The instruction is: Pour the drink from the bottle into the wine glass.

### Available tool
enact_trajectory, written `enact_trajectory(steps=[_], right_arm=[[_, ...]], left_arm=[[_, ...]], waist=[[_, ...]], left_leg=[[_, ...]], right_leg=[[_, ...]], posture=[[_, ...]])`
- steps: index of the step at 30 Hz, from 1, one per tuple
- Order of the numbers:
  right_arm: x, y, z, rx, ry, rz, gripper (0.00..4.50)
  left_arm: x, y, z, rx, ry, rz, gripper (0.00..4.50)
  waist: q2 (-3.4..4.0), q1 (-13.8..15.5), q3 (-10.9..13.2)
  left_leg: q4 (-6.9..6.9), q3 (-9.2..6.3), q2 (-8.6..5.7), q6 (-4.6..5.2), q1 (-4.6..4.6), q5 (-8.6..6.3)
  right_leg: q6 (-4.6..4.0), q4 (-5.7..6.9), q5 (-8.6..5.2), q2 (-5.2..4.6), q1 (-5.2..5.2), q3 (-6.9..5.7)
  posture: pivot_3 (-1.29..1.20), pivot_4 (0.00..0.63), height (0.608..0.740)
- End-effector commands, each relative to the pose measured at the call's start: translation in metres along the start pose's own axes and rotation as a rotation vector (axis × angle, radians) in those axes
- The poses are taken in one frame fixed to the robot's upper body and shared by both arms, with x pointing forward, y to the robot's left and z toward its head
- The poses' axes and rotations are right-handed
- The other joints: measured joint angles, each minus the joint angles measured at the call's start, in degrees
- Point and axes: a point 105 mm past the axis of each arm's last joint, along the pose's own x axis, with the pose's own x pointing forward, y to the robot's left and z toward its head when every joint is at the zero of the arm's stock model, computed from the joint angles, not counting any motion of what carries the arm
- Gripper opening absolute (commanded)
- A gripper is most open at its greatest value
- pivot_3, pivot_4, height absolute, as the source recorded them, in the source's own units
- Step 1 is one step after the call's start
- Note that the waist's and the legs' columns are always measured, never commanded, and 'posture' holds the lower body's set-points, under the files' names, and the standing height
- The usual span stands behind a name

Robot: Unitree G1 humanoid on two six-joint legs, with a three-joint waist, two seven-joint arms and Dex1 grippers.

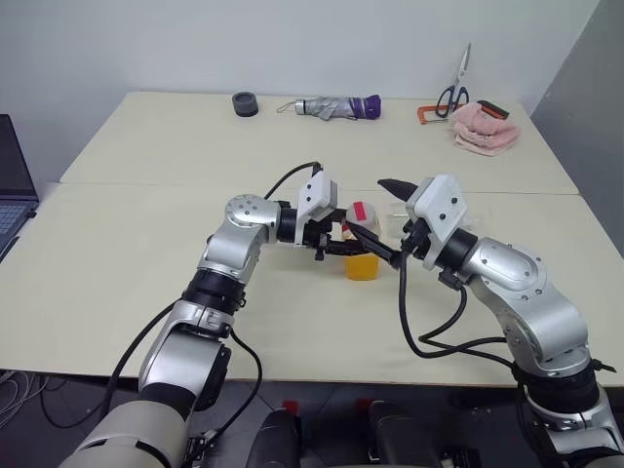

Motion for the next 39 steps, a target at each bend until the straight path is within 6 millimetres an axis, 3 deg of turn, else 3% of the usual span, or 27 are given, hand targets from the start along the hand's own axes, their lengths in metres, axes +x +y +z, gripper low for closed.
enact_trajectory(steps=[1,22,39], right_arm=[[-0.002,0.0,0.017,-0.02,-0.066,0.009,4.3],[0.001,0.003,0.013,-0.033,-0.05,0.024,4.3],[-0.001,-0.009,0.007,-0.034,-0.031,-0.03,4.3]], left_arm=[[-0.002,0.002,0.009,0.038,-0.009,0.001,2.16],[-0.003,0.001,0.01,0.037,-0.012,0.003,2.16],[-0.005,0.001,0.012,0.043,-0.006,-0.012,2.16]], waist=[[0.0,0.0,0.0],[0.0,0.0,0.0],[0.0,-0.01,0.0]], left_leg=[[0.0,0.0,0.0,0.0,0.0,0.0],[0.0,0.0,0.0,0.0,0.0,0.0],[0.0,0.0,0.0,0.0,0.0,0.0]], right_leg=[[0.0,0.0,0.0,0.0,0.0,0.0],[0.0,0.0,0.0,0.0,0.0,0.0],[0.0,0.01,0.0,0.0,0.0,0.0]], posture=[[0.0,0.15,0.74],[0.0,0.15,0.74],[0.0,0.15,0.74]])
